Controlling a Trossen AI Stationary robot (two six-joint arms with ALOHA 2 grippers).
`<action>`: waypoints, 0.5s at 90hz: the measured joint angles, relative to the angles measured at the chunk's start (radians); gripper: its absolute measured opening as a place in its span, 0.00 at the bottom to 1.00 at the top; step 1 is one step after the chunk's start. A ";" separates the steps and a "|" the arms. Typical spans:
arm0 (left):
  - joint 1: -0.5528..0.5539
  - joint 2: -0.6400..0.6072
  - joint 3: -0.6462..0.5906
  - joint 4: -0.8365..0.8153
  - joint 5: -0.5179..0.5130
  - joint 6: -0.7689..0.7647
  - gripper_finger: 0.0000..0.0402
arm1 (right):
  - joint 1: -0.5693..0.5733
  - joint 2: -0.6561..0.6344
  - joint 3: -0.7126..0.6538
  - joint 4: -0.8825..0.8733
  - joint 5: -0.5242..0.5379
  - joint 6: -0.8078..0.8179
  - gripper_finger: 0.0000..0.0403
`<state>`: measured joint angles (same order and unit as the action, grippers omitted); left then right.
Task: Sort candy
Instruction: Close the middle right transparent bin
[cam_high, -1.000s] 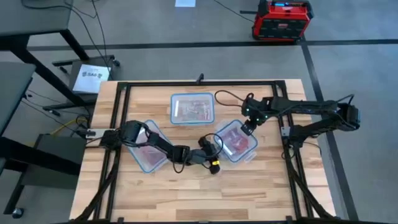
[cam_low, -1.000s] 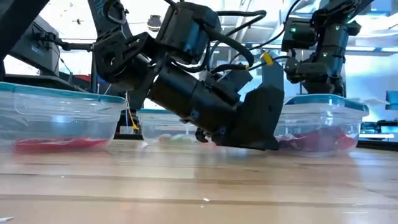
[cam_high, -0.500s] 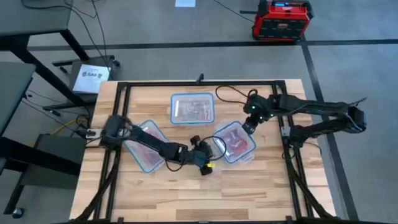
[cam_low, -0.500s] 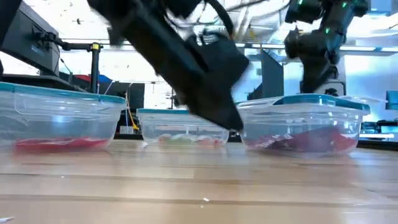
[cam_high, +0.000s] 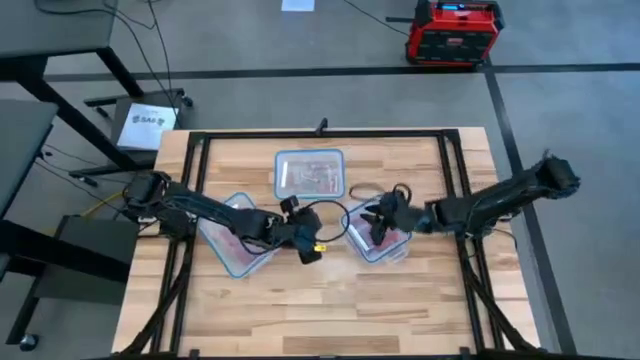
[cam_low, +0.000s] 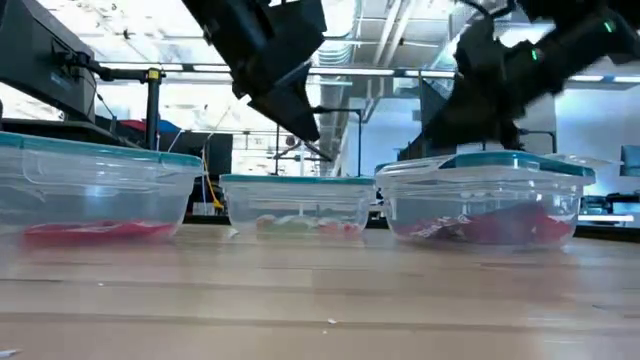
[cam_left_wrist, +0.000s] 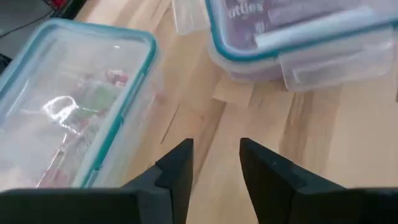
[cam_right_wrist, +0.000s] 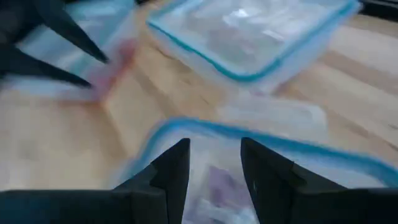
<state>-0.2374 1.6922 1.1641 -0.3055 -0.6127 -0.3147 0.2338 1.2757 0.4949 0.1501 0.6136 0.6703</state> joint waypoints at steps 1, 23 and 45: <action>0.000 0.000 0.000 -0.001 0.001 -0.001 0.29 | 0.006 0.011 -0.003 0.008 0.011 0.002 0.33; -0.005 0.011 -0.007 -0.001 0.006 -0.063 0.29 | 0.075 0.221 -0.015 0.137 0.107 -0.031 0.33; -0.037 0.011 -0.007 -0.002 0.012 -0.073 0.29 | 0.074 0.243 -0.009 0.161 -0.065 -0.361 0.33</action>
<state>-0.2743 1.7035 1.1572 -0.3073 -0.6005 -0.3880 0.3079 1.5184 0.4861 0.3110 0.5482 0.3089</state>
